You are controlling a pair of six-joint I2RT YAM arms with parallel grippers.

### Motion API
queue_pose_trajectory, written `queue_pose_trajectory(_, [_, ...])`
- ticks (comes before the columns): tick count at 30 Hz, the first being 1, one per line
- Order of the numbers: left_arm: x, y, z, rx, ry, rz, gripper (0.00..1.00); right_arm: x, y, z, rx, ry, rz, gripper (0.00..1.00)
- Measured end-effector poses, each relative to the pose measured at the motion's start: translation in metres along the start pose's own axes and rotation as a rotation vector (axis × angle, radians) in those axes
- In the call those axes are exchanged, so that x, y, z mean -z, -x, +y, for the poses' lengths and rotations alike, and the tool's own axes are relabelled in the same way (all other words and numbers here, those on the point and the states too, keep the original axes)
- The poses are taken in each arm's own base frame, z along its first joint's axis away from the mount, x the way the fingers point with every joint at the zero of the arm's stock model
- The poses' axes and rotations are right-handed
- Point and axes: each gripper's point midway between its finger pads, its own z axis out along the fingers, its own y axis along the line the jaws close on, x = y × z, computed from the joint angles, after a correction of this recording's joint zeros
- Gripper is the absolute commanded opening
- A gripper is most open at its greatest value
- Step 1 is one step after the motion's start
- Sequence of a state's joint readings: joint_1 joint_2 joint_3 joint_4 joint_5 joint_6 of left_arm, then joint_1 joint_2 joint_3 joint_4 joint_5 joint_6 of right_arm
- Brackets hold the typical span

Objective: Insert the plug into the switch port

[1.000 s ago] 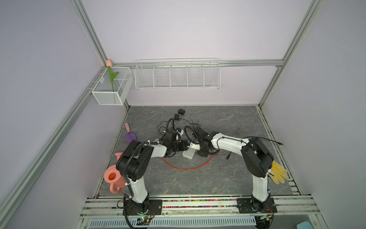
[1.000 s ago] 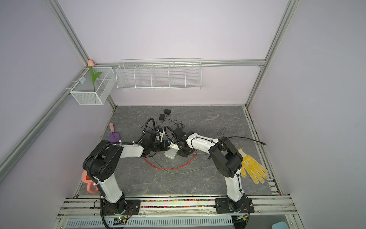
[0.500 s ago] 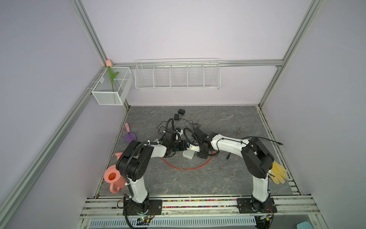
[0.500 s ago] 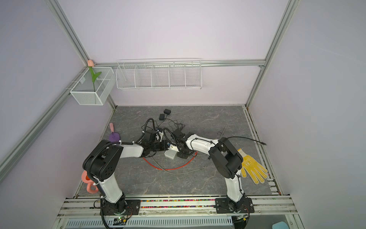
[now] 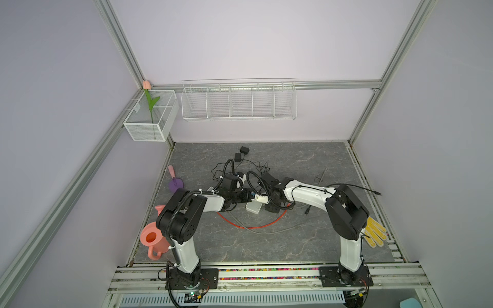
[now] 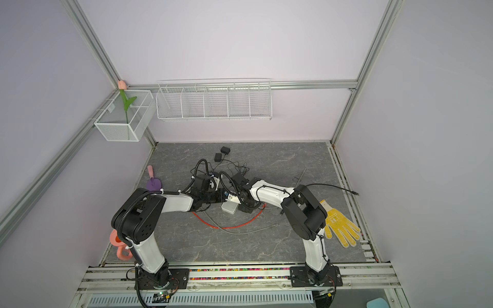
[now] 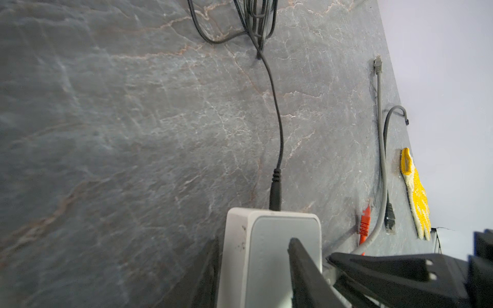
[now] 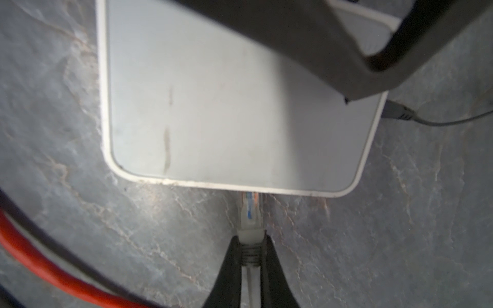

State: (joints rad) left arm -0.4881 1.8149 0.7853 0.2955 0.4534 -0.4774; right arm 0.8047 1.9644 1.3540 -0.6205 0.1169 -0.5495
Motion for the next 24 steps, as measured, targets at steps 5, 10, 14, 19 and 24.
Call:
queue_pose_trajectory(5, [0.0000,0.0000,0.0001,-0.001,0.001,0.000,0.44,-0.0001,-0.0004,-0.0006,0.004,-0.001,0.003,0.07])
queue_pose_trajectory(10, [0.0000,0.0000,0.0002,0.000,0.001,0.000,0.44,-0.0004,-0.0005,-0.0011,0.007,-0.001,0.004,0.07])
queue_pose_trajectory(14, [0.0001,0.0003,0.0006,0.000,0.003,-0.001,0.44,-0.0011,-0.0007,-0.0019,0.012,-0.001,0.005,0.07])
queue_pose_trajectory(19, [0.0004,0.0021,0.0026,-0.003,0.011,-0.009,0.44,-0.0020,0.0004,-0.0049,0.020,-0.009,0.008,0.07])
queue_pose_trajectory(24, [0.0005,0.0023,0.0027,-0.003,0.011,-0.010,0.43,-0.0020,0.0002,-0.0056,0.022,-0.013,0.009,0.07])
